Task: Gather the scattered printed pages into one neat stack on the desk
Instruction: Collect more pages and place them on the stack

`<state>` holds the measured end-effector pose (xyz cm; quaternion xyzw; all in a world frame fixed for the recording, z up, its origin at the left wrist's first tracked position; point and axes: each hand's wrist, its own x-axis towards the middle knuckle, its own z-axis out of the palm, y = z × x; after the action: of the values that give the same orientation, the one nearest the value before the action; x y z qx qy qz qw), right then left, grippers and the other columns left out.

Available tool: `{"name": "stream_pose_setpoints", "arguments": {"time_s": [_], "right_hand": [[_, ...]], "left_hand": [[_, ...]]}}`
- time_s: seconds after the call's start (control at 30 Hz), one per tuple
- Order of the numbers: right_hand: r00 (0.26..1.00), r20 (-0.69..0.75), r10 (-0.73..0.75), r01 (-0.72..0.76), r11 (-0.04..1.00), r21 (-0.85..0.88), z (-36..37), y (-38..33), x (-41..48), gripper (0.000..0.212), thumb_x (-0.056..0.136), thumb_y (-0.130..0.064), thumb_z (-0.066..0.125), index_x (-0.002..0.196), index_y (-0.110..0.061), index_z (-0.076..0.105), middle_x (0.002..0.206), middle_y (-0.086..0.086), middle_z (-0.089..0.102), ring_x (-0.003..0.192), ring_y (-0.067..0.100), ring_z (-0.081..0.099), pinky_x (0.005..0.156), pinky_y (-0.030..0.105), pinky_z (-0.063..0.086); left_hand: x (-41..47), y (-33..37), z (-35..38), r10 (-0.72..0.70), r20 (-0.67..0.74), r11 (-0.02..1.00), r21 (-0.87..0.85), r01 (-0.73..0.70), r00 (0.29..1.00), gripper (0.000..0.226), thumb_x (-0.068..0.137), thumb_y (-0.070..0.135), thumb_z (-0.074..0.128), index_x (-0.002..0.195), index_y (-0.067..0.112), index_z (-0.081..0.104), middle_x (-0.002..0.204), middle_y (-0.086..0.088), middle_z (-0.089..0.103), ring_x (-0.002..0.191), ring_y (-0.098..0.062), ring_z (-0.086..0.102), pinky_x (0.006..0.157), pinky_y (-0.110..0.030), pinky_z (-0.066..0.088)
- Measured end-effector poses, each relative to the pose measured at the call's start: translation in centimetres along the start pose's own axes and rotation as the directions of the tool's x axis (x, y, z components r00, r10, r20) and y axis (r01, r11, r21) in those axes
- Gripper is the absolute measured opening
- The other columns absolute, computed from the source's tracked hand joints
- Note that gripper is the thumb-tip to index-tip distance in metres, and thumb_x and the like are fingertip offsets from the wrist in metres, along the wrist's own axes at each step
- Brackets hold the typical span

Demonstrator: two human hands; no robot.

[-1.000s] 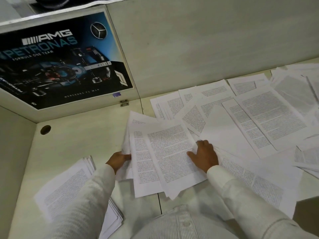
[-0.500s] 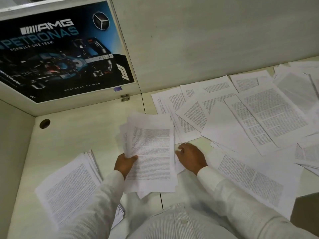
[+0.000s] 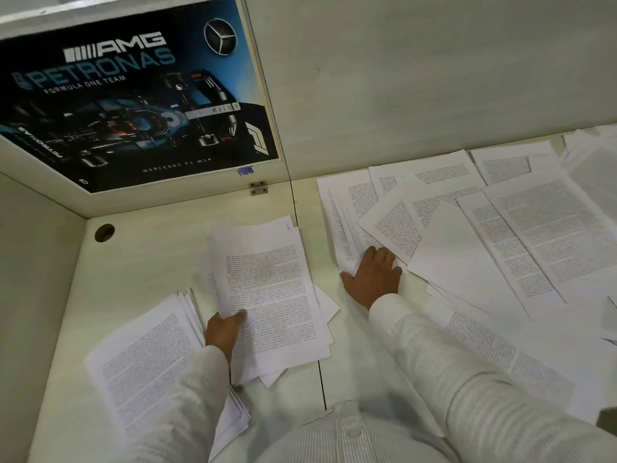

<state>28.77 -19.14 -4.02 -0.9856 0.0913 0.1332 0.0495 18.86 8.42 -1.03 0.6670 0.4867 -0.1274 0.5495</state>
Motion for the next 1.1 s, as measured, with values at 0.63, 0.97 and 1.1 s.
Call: {"name": "stream_pose_setpoints", "arguments": {"time_s": [0.63, 0.97, 1.1], "right_hand": [[0.921, -0.237, -0.310, 0.379, 0.857, 0.350, 0.1, 5.9, -5.6, 0.033, 0.092, -0.009, 0.060, 0.122, -0.018, 0.069, 0.117, 0.000, 0.070, 0.104, 0.026, 0.062, 0.081, 0.035, 0.052], [0.703, 0.153, -0.695, 0.593, 0.691, 0.413, 1.1, 1.7, -14.5, 0.085, 0.085, -0.083, 0.015, 0.120, -0.026, 0.068, 0.119, -0.008, 0.068, 0.109, 0.013, 0.058, 0.092, 0.031, 0.048], [0.840, -0.071, -0.538, 0.503, 0.724, 0.472, -0.8, 2.3, -12.5, 0.050, 0.095, -0.060, 0.047, 0.112, -0.018, 0.070, 0.114, 0.001, 0.068, 0.107, 0.021, 0.060, 0.096, 0.040, 0.047]], "left_hand": [[-0.8, -1.6, -0.2, 0.003, 0.153, 1.000, 0.017, -0.006, 0.988, 0.049, 0.091, 0.020, 0.069, 0.135, 0.006, 0.054, 0.126, -0.015, 0.064, 0.108, -0.033, 0.062, 0.104, -0.049, 0.045], [-2.4, -3.7, 0.9, -0.010, 0.235, 1.000, 0.031, 0.003, 0.972, 0.035, 0.080, 0.010, 0.062, 0.114, 0.001, 0.067, 0.105, -0.018, 0.070, 0.090, -0.028, 0.065, 0.090, -0.040, 0.052], [-1.9, -4.5, 0.0, 0.017, 0.260, 1.000, -0.021, -0.012, 0.965, 0.046, 0.086, 0.039, 0.070, 0.123, 0.013, 0.065, 0.110, -0.013, 0.072, 0.099, -0.029, 0.068, 0.097, -0.046, 0.053]]}}
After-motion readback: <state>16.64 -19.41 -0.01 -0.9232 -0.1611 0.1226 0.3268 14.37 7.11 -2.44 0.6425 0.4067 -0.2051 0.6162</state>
